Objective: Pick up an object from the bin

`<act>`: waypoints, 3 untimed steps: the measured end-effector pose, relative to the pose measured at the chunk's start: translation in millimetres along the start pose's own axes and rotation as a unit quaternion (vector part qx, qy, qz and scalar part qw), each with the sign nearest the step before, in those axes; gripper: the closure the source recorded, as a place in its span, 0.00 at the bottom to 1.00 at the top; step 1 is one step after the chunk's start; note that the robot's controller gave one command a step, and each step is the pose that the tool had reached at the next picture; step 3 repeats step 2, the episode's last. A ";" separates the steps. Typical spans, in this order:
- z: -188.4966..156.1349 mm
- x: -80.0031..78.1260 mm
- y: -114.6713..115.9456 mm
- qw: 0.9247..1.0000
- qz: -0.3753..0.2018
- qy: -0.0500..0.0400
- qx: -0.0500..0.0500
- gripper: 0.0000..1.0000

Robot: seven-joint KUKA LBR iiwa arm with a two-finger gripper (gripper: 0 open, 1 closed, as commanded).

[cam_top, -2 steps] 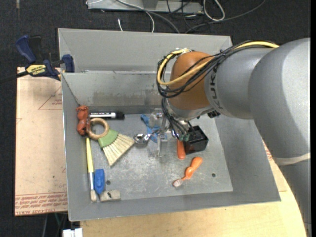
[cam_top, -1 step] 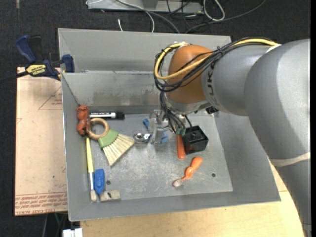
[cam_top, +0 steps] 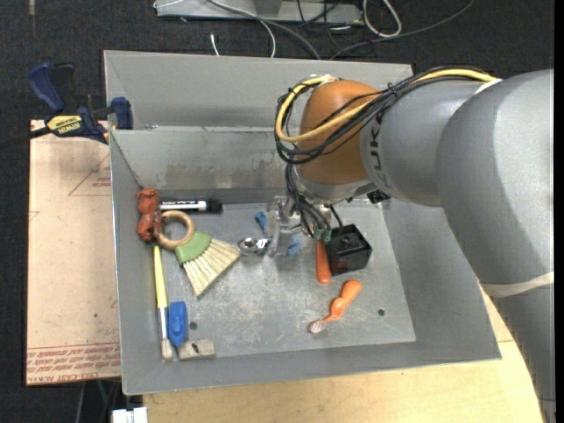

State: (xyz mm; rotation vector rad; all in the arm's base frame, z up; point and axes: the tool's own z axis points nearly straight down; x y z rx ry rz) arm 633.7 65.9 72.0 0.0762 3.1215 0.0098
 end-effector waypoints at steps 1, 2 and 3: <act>-6.6 0.6 0.0 1.000 0.000 0.001 0.000 1.00; -16.5 -0.6 0.3 1.000 0.000 -0.001 -0.001 1.00; -16.5 -0.6 0.3 1.000 0.000 -0.001 -0.001 1.00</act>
Offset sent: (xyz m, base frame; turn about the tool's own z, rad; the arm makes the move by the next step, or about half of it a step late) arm -0.0006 -0.0002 0.0181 0.0000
